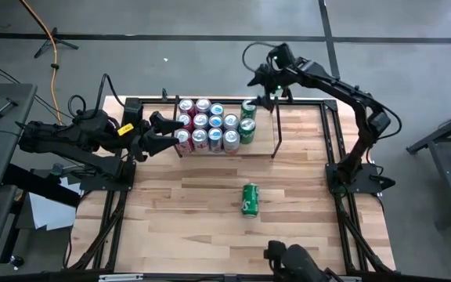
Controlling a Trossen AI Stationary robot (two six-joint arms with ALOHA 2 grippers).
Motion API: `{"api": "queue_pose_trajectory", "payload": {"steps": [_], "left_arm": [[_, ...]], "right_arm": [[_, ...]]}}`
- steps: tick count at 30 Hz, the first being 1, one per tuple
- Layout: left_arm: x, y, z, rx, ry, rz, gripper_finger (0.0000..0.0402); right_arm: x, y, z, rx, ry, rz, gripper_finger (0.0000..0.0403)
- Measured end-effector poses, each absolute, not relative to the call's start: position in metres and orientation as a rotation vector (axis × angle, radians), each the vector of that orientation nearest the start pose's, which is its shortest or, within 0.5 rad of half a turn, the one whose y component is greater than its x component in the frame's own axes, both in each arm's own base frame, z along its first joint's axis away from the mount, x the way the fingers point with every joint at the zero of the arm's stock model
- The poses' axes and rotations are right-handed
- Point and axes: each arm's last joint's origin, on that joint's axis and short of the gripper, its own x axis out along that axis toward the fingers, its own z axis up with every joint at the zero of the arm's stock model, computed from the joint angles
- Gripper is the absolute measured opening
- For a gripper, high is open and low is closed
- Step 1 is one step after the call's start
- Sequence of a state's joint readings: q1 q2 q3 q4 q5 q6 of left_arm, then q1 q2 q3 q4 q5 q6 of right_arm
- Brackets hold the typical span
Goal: Place canned beverage on shelf
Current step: Put the green soda can on the shelf aligned with the other green soda cans
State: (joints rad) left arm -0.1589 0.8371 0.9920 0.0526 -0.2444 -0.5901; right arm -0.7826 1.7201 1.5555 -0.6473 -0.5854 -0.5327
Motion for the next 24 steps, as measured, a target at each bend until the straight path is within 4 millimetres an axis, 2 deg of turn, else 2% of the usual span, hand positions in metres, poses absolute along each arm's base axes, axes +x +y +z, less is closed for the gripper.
{"api": "queue_pose_trajectory", "payload": {"steps": [3, 7, 12, 14, 16, 18, 22, 23, 24], "left_arm": [[0.169, -0.02, 0.416, -0.612, -0.222, 0.024, 0.0335], [0.169, -0.02, 0.416, -0.596, -0.222, 0.026, 0.0335], [0.169, -0.02, 0.417, -0.577, -0.222, 0.028, 0.0335], [0.169, -0.02, 0.416, -0.562, -0.222, 0.03, 0.0335], [0.169, -0.02, 0.417, -0.546, -0.222, 0.033, 0.0335], [0.169, -0.02, 0.417, -0.535, -0.224, 0.044, 0.0335], [0.169, -0.019, 0.417, -0.535, -0.226, 0.052, 0.0335], [0.169, -0.019, 0.417, -0.535, -0.226, 0.053, 0.0335], [0.169, -0.019, 0.416, -0.535, -0.226, 0.053, 0.0335]], "right_arm": [[0.277, -0.256, 0.332, 0.1, 0.55, -0.105, 0.0397], [0.279, -0.262, 0.339, 0.064, 0.497, -0.202, 0.0397], [0.285, -0.274, 0.333, 0.026, 0.522, -0.43, 0.0393], [0.285, -0.278, 0.327, 0.036, 0.557, -0.524, 0.0375], [0.287, -0.282, 0.318, 0.071, 0.601, -0.582, 0.0334], [0.287, -0.284, 0.306, 0.116, 0.663, -0.605, 0.027], [0.284, -0.28, 0.295, 0.183, 0.768, -0.626, 0.0086], [0.283, -0.279, 0.294, 0.192, 0.782, -0.615, 0.0045], [0.283, -0.277, 0.293, 0.206, 0.791, -0.594, 0.0023]]}}
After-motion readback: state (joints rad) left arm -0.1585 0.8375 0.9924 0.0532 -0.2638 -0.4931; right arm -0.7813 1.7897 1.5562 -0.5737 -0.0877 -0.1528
